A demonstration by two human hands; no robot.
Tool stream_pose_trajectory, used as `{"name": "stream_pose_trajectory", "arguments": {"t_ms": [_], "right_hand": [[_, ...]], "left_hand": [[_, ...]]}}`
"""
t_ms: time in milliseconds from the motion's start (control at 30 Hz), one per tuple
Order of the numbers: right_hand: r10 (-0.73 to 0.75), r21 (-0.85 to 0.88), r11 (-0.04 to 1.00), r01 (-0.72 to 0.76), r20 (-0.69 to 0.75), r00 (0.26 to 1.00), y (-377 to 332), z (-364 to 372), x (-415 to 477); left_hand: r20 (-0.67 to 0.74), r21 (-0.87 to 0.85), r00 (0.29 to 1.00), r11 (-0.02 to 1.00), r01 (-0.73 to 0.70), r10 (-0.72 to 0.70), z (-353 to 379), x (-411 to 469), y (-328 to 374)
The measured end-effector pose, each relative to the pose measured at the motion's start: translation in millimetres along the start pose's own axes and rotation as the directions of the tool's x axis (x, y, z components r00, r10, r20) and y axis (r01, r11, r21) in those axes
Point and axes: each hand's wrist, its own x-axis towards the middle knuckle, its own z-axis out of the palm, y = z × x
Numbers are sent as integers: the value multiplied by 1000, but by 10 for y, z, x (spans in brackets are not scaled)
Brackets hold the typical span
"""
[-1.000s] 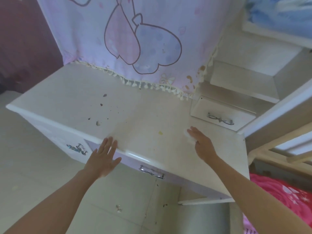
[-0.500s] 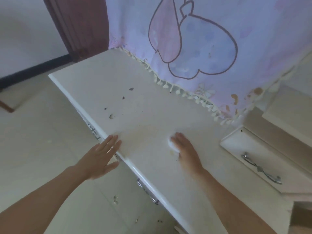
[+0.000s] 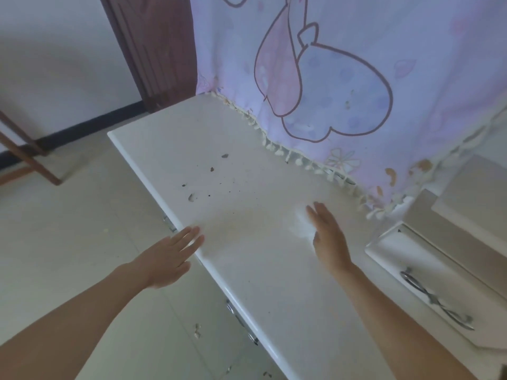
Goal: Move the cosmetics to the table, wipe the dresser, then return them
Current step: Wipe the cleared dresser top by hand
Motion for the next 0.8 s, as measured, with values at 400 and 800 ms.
{"name": "stream_pose_trajectory", "arguments": {"t_ms": [400,800], "right_hand": [[-377,58,925,376,256,890,-1074,661,-572],[0,107,994,1,-13,1000,-796,354,-370]], "left_hand": [[40,-4,999,1000,-22,22,18,0,-38],[-280,-115,959,991,-74,39,186,0,-182]]}}
